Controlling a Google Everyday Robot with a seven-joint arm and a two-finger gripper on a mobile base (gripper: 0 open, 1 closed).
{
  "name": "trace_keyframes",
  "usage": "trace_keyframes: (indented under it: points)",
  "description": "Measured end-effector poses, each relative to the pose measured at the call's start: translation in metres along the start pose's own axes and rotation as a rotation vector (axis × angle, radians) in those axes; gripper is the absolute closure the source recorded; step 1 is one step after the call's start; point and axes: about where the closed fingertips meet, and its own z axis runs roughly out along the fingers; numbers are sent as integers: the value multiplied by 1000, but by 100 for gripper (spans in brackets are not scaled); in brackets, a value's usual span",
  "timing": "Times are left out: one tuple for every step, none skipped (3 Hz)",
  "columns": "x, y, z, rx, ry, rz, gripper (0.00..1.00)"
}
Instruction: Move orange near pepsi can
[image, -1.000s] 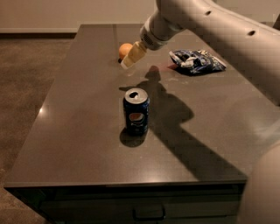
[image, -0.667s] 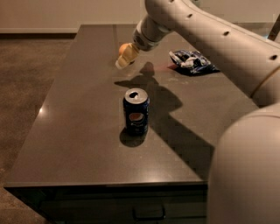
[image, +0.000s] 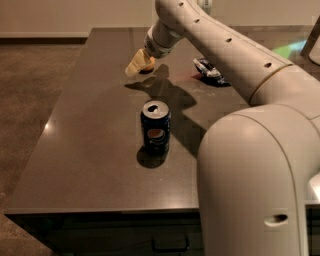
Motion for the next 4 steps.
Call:
trace_keyframes:
  points:
    - [-6,-1,12,-10,-17,29,0]
    - [-14,-1,17,-8,-57,57,0]
    - [-21,0,22,-12,-73,64,16]
    - [-23,-2,24,-11,-72,60,38]
